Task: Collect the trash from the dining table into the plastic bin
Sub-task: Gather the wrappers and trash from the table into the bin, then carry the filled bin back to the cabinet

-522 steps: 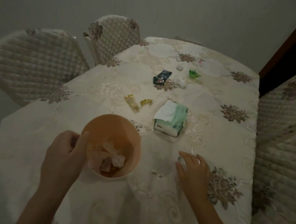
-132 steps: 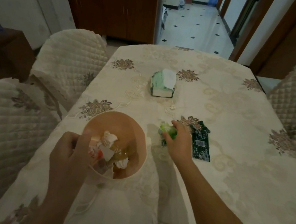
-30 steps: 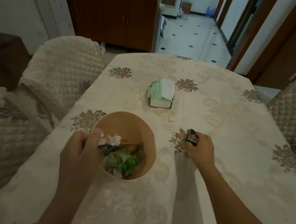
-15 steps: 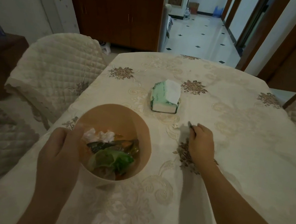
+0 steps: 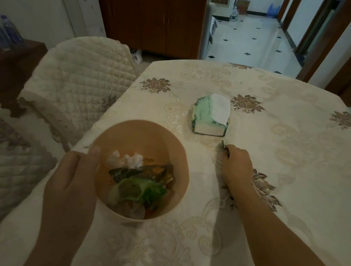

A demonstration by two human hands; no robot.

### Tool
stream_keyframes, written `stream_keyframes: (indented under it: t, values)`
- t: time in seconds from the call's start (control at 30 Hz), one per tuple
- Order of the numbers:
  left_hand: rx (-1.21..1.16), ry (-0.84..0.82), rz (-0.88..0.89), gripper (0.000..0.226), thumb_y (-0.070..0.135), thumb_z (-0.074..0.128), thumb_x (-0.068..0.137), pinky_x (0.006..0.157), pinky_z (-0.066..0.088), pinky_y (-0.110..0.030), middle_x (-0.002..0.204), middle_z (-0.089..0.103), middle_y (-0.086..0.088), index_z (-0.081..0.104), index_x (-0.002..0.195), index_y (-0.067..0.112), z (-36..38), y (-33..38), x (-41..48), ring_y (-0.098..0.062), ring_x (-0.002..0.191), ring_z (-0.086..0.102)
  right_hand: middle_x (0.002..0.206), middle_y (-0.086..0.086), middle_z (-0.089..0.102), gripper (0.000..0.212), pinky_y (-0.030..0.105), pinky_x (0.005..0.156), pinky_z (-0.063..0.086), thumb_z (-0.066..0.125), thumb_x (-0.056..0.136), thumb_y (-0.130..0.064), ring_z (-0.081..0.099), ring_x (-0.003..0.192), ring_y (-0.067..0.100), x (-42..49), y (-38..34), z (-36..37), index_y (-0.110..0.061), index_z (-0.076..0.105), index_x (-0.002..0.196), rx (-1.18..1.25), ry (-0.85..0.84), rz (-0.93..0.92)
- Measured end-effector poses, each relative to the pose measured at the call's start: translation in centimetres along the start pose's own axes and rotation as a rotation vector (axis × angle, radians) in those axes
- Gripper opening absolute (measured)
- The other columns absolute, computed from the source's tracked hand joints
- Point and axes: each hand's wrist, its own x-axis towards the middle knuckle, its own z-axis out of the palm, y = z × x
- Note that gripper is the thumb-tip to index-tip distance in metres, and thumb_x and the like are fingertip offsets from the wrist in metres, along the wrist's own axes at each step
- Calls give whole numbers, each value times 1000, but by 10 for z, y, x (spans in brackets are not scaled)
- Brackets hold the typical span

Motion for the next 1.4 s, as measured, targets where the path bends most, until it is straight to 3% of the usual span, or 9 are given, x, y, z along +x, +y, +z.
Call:
stream_keyframes:
  t: [0.13,0.33,0.53,0.77,0.9,1.03,1.13,1.27,1.4]
  values:
    - [-16,27,10,33,28,50,89,55,33,-31,64,46,-8,51,78,-4,-3,10,-10,-21,60,42,87,25,66,17,39,66,44,47,84,1,57,78,35,-21,-19,-27,4,61,94,223,95,38]
    - [49,-3,-18,36,33,50,89,64,38,-38,69,55,-12,53,73,0,-20,40,-36,-23,67,50,86,-2,60,15,-2,67,35,62,82,-10,51,75,-14,-87,-95,-125,-11,63,97,544,313,-109]
    - [67,-42,-19,39,28,51,89,57,31,-34,59,42,-5,37,57,10,-65,67,-89,-23,62,41,94,-17,59,28,4,78,42,49,82,-29,51,88,-6,-182,-168,-190,-30,56,109,448,-114,-542]
    - [8,-136,-73,26,23,50,89,49,37,-25,60,49,-8,51,72,5,-143,74,-155,-16,52,44,136,-5,46,43,14,101,25,52,87,-25,37,126,11,-274,-189,-193,-25,43,129,204,-391,-574]
    - [-8,-79,-69,23,23,47,90,54,37,-24,63,50,-5,50,70,12,-191,73,-176,-13,56,45,123,-9,58,37,2,90,24,57,82,-32,48,112,2,-310,-207,-214,-28,54,119,286,-315,-562]
    - [50,18,-71,28,23,45,92,59,33,-18,69,51,-9,52,71,8,-241,67,-181,-20,64,46,98,-5,71,33,12,82,42,60,73,-36,63,93,10,-337,-235,-226,-22,65,102,303,-182,-590]
    - [64,107,-135,36,27,45,92,58,33,-27,72,54,-18,52,70,-1,-284,69,-182,-22,66,48,104,-6,68,40,14,87,40,54,75,-45,58,99,9,-356,-264,-228,-25,61,108,301,-204,-617]
    - [36,189,-71,27,40,43,88,61,36,-17,71,53,3,52,70,22,-350,59,-181,-5,65,46,109,-6,66,44,20,87,37,60,71,-43,52,103,4,-384,-310,-216,-27,59,111,278,-186,-646]
    - [58,273,-171,40,34,45,91,62,37,-32,75,56,-16,55,75,-2,-444,32,-162,-23,72,52,112,-3,64,49,27,93,35,62,67,-44,48,103,2,-422,-370,-184,-25,59,112,270,-201,-665]
